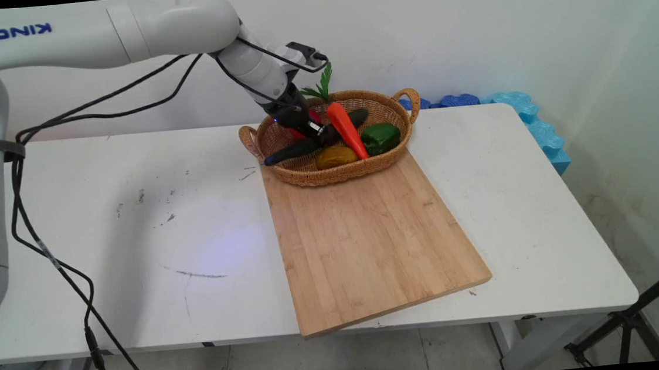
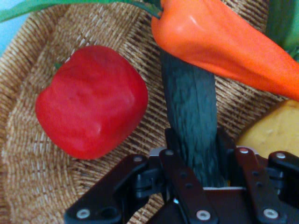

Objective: Place the picked object on the cutting board

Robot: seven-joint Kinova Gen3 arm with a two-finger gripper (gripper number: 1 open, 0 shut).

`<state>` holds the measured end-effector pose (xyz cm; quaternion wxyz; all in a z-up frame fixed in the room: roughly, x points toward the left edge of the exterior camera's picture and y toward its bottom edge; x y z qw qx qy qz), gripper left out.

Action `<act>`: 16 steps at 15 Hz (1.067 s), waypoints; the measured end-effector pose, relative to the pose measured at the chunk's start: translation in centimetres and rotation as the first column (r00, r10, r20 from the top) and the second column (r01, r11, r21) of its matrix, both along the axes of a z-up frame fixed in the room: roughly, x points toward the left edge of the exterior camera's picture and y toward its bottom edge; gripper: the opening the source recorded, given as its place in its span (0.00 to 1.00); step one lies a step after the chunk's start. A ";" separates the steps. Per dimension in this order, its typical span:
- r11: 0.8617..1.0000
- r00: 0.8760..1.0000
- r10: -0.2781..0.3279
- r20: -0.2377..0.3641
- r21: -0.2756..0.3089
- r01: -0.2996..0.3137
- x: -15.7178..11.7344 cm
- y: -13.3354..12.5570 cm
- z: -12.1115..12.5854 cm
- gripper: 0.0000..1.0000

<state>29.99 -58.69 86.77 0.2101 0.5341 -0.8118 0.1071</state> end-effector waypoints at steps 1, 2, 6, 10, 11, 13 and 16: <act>1.000 1.000 -0.006 -0.001 -0.009 0.006 0.2 0.1 0.4 0.00; 1.000 1.000 -0.016 -0.001 -0.021 0.016 0.4 0.4 0.9 0.00; 0.996 0.998 -0.056 0.003 -0.075 0.056 1.8 1.9 3.9 0.00; 0.984 0.994 -0.107 0.006 -0.145 0.106 3.5 4.0 7.8 0.00; 0.979 0.993 -0.122 0.006 -0.165 0.121 4.0 4.7 9.0 0.00; 0.969 0.989 -0.150 0.002 -0.199 0.147 4.6 5.8 10.9 0.00; 0.951 0.981 -0.195 -0.007 -0.245 0.187 5.0 7.4 13.5 0.00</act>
